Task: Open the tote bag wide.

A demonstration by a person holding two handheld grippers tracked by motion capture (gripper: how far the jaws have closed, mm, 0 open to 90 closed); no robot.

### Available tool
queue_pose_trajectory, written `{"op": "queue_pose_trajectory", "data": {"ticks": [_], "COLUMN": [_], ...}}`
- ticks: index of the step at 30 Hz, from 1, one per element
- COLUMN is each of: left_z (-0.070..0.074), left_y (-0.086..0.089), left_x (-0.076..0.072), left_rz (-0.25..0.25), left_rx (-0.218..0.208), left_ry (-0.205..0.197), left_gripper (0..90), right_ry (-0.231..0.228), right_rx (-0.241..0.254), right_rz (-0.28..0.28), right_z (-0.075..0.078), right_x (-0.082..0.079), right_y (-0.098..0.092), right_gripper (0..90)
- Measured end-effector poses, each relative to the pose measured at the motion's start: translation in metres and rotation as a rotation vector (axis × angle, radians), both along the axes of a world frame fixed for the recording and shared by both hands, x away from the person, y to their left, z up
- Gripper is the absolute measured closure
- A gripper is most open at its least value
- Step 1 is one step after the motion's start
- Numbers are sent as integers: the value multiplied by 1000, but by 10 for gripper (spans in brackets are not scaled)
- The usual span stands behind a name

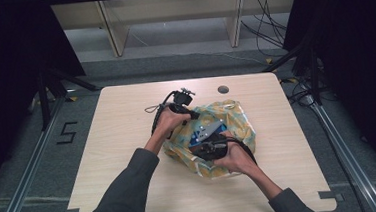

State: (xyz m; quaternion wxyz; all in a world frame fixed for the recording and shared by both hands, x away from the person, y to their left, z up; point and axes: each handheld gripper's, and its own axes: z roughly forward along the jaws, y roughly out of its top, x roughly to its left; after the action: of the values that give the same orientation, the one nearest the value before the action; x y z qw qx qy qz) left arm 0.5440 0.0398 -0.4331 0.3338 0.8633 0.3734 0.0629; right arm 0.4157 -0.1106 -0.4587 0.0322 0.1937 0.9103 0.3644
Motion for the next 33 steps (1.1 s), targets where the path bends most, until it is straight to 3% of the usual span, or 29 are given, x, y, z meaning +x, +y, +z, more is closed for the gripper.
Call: {"op": "queue_pose_trajectory", "data": {"ticks": [2,4,5,6,8,9,10,13,14,15,18,21,23,24,25,26,27,29,33], "left_z": [0,1,2,3,4,2,1,-10,-12,-13,-9,-2,0,0,1,1,0,0,1], "left_y": [3,7,8,11,17,20,23,24,23,21,18,16,16,15,15,15,13,12,9], "left_x": [4,9,10,14,20,24,27,32,32,31,26,21,19,18,18,18,18,18,18], "left_rz": [14,43,65,87,118,149,150,171,156,159,136,109,94,97,90,90,93,83,78], "left_rx": [2,5,-6,2,14,20,26,23,34,28,20,15,23,15,21,21,4,11,-12], "left_ry": [10,0,2,-4,-15,-26,-5,4,11,10,-11,-30,-34,-36,-39,-39,-35,-41,-31], "left_gripper": [851,863,869,874,883,885,886,885,882,876,832,800,785,782,784,793,802,810,802], "right_ry": [-11,23,-6,11,7,33,35,56,64,59,29,-67,-117,-141,-143,-143,-160,-142,-209], "right_rx": [0,-9,-13,-13,-20,-25,-28,-39,-40,-35,22,86,80,62,51,51,-11,-39,-175], "right_rz": [47,31,62,46,73,55,62,59,53,44,17,-46,-126,-140,-180,-180,-253,-263,-337], "right_z": [0,0,-2,-2,-4,-5,-7,-12,-11,-10,2,27,39,41,40,40,31,23,13], "right_x": [-5,-17,-20,-27,-37,-44,-50,-57,-56,-54,-50,-37,-26,-20,-10,-10,8,17,31], "right_y": [-2,-5,-6,-7,-10,-11,-12,-15,-16,-18,-21,-35,-44,-48,-52,-52,-58,-61,-67], "right_gripper": [900,900,900,900,900,900,900,900,900,900,782,791,813,827,846,846,872,891,900]}}
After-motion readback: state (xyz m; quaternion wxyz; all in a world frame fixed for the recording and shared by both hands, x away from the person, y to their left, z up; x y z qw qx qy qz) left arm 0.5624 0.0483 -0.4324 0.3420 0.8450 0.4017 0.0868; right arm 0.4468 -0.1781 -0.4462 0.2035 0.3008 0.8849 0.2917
